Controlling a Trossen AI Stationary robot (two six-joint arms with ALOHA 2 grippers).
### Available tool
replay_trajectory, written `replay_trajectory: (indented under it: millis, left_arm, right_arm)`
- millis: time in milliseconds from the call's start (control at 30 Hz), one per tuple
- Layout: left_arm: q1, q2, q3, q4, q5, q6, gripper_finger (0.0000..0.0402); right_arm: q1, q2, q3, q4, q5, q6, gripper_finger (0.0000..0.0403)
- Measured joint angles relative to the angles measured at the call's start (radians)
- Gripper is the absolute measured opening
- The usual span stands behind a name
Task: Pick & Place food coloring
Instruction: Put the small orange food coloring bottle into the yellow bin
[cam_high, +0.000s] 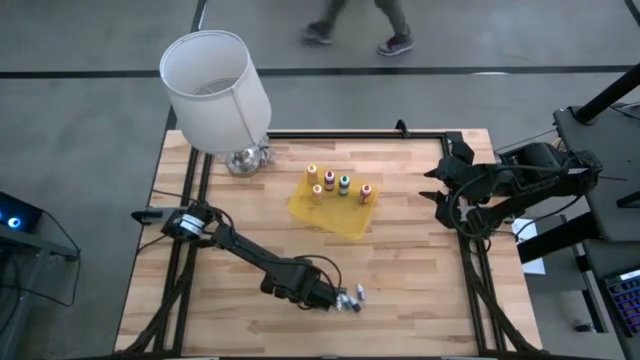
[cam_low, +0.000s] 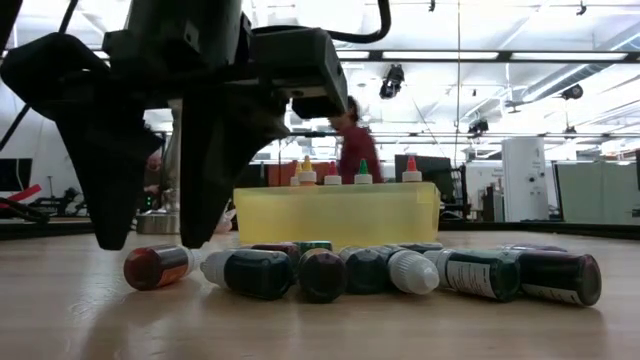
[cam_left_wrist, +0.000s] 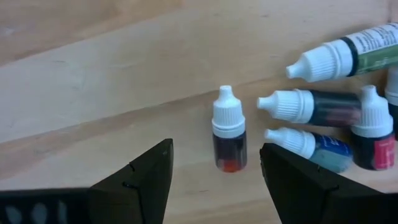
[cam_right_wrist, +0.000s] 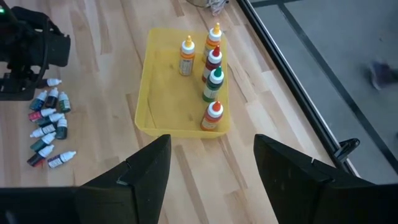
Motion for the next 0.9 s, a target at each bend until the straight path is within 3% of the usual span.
replay_trajectory:
  millis: [900]
  left_arm:
    - [0.01, 0.006, -0.061, 0.079, 0.061, 0.015, 0.0213]
  right_arm:
    - [0.0, 0.0, -0.002, 0.0, 0.0, 0.0, 0.0224]
